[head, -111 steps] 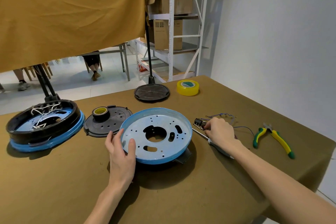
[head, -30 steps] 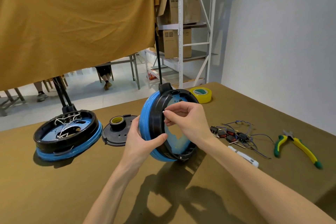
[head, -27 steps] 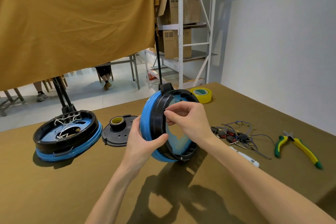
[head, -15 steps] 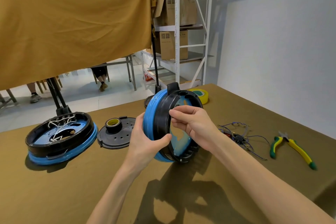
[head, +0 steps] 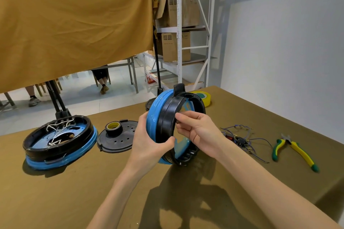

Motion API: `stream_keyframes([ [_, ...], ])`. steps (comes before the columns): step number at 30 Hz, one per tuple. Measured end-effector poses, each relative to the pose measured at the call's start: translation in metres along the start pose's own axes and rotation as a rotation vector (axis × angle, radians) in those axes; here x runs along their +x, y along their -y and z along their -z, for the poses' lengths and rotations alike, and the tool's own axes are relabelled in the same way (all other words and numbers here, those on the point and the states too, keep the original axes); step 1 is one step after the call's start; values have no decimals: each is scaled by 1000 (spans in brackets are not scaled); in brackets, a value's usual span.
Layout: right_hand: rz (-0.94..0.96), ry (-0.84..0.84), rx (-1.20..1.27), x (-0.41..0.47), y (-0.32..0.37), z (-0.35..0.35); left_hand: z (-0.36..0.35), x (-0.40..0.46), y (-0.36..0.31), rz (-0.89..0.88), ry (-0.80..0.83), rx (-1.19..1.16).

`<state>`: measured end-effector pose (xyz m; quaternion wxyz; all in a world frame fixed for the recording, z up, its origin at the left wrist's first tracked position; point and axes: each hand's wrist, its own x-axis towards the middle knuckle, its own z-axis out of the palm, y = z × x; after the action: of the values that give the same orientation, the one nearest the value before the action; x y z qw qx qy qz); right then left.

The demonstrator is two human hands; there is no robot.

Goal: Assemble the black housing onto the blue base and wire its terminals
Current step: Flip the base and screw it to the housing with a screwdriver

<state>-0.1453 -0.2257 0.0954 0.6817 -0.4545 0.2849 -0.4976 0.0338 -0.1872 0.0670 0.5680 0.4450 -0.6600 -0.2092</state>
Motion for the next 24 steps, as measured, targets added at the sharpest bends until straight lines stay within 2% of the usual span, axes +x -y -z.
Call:
stream_keyframes([
  [4,-127,-57,91,-10,0,10,0,2,-4,-80,48,108],
  [8,-217,-171,73,-21,-2,27,-3,1,-2,-176,90,452],
  [11,-427,-197,172,-31,-6,39,-8,-4,4,-246,133,679],
  [15,-626,-184,346,-45,-14,51,-17,-22,21,-311,212,815],
  [20,-714,-199,325,-60,-33,63,-26,-46,35,-355,296,810],
  [22,-753,-175,306,-65,-39,67,-26,-55,37,-316,311,670],
  [24,-796,-158,288,-67,-43,66,-27,-66,32,-214,191,437],
])
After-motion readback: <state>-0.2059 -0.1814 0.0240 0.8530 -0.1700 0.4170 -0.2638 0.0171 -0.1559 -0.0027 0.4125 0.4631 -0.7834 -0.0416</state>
